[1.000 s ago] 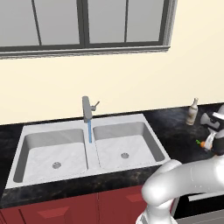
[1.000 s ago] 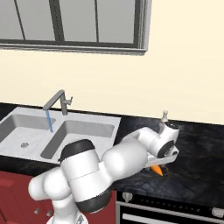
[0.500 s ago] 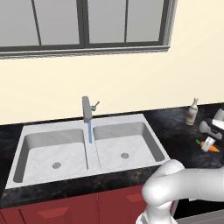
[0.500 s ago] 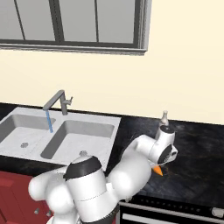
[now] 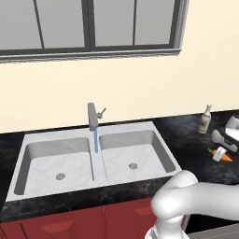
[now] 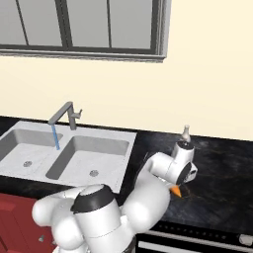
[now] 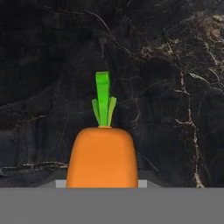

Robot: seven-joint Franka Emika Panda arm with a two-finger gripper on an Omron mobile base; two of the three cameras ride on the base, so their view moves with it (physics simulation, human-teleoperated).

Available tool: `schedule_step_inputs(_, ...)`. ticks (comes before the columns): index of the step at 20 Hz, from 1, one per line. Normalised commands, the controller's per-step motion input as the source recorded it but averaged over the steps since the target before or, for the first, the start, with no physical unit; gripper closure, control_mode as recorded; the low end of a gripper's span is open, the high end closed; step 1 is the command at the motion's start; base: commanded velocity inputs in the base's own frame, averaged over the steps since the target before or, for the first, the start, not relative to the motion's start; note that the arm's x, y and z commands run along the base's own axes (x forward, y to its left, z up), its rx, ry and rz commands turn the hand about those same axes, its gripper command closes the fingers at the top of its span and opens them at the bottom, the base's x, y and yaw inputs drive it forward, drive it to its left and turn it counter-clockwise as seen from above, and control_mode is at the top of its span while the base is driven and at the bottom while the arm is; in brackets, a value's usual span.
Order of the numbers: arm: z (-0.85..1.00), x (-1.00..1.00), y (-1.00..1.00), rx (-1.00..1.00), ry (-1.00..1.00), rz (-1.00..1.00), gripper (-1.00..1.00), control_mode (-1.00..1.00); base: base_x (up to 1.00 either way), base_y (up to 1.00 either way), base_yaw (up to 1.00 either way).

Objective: Turn on the sink faucet. Then move the carrot from the counter to the sink. Turn off the sink. Move the vegetable from the sink to the pot next to the stove. Finally move the pot to the front right burner.

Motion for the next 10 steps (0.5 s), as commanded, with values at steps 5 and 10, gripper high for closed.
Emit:
schedule_step_inputs(5, 0.32, 0.02, 0.58, 0.00, 0.01, 0.04, 1.00, -1.00, 0.00, 0.00, 0.00)
schedule_step_inputs(10, 0.36, 0.25, 0.81, 0.00, 0.04, 0.08, 1.00, -1.00, 0.00, 0.00, 0.00)
